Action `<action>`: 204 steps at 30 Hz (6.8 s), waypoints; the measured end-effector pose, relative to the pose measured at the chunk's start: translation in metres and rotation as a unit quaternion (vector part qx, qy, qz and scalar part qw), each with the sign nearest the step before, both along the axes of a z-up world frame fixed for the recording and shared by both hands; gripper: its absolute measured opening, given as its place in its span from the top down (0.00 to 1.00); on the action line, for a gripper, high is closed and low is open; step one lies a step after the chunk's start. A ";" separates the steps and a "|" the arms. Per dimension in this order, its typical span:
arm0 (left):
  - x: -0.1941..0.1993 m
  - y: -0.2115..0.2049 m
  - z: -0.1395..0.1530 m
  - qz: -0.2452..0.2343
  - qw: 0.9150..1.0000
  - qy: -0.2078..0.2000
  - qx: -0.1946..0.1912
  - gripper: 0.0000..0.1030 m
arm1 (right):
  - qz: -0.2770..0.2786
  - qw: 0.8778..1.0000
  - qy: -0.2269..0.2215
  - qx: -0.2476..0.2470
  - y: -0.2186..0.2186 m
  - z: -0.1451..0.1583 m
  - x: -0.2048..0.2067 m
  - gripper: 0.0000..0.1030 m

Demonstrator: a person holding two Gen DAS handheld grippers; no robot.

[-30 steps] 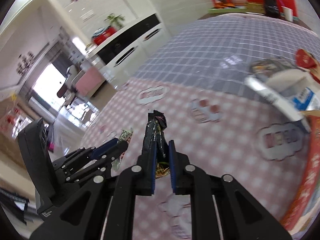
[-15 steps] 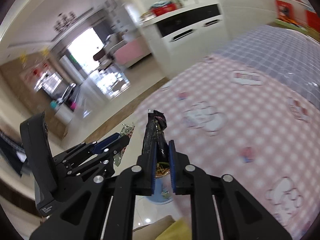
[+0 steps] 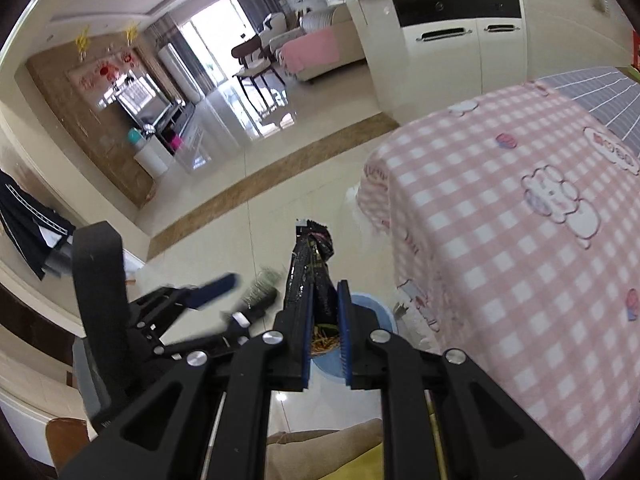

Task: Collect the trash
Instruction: 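Carry the snack bag and sachet over the blue bin and open both tools, then move both tools back to the table and grasp the red-and-green cracker box with the right tool, then grasp the clear plastic sheet with the left tool while the right tool holds the cracker box, then carry the cracker box and plastic sheet over the blue bin and release both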

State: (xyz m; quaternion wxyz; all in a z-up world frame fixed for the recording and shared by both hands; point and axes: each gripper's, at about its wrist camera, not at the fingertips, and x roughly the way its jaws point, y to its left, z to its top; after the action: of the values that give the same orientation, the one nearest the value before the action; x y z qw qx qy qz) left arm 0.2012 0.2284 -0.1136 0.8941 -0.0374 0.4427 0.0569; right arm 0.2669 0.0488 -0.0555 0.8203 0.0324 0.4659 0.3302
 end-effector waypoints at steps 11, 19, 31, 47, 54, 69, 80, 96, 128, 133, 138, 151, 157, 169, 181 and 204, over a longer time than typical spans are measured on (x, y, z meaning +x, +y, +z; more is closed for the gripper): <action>-0.022 0.033 -0.035 0.088 0.996 0.034 -0.006 0.27 | 0.016 0.998 0.028 -0.050 0.032 -0.037 0.004 0.88; -0.046 0.057 -0.042 0.141 0.989 0.044 -0.026 0.27 | 0.049 0.994 0.012 -0.093 0.080 -0.056 0.004 0.36; -0.042 0.046 -0.034 0.141 0.989 0.036 -0.030 0.27 | 0.058 0.994 0.027 -0.083 0.061 -0.060 -0.008 0.36; -0.030 -0.059 0.074 0.048 0.995 -0.083 0.012 0.27 | -0.050 0.997 -0.064 0.012 -0.070 0.032 -0.037 0.36; -0.014 -0.128 0.098 -0.054 0.992 -0.112 -0.010 0.24 | -0.213 0.970 -0.116 0.014 -0.185 0.060 -0.055 0.13; 0.014 -0.316 0.085 -0.282 0.956 -0.067 -0.046 0.21 | -0.535 0.836 -0.056 -0.109 -0.393 0.007 -0.083 0.05; 0.021 -0.350 0.069 -0.323 0.945 -0.031 -0.045 0.21 | -0.534 0.832 -0.001 -0.152 -0.409 -0.024 -0.060 0.05; 0.082 -0.353 0.090 -0.309 0.949 -0.014 -0.059 0.18 | -0.549 0.822 -0.080 -0.128 -0.428 0.026 -0.076 0.12; 0.291 -0.394 0.045 -0.196 0.980 0.041 0.002 0.91 | -0.517 0.832 -0.093 -0.179 -0.490 0.069 0.013 0.12; 0.257 -0.369 0.067 -0.179 0.984 -0.010 -0.026 0.94 | -0.520 0.831 -0.103 -0.168 -0.485 0.075 -0.005 0.12; 0.224 -0.333 0.097 -0.152 0.986 -0.051 -0.038 0.96 | -0.515 0.836 -0.119 -0.147 -0.470 0.086 -0.022 0.12; 0.132 -0.238 0.130 -0.122 0.986 -0.110 -0.018 0.96 | -0.430 0.882 -0.157 -0.111 -0.359 0.103 -0.034 0.12; 0.092 -0.173 0.127 -0.065 0.990 -0.121 -0.015 0.95 | -0.363 0.914 -0.158 -0.090 -0.282 0.097 -0.029 0.12; 0.003 -0.030 0.109 0.099 0.986 -0.133 0.027 0.95 | -0.180 0.972 -0.142 -0.055 -0.098 0.075 -0.018 0.12; -0.018 0.044 0.033 0.181 0.982 -0.028 0.047 0.95 | -0.070 0.987 -0.122 -0.080 0.017 0.038 -0.014 0.12; -0.066 0.101 -0.032 0.265 0.963 0.045 0.025 0.21 | 0.054 0.988 -0.042 -0.141 0.110 -0.041 0.005 0.10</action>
State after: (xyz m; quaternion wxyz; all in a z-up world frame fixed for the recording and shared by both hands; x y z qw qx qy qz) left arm 0.1354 0.3296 -0.1456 0.8266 -0.1281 0.4554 0.3050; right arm 0.2714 0.1589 -0.0968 0.8164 -0.1221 0.4742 0.3061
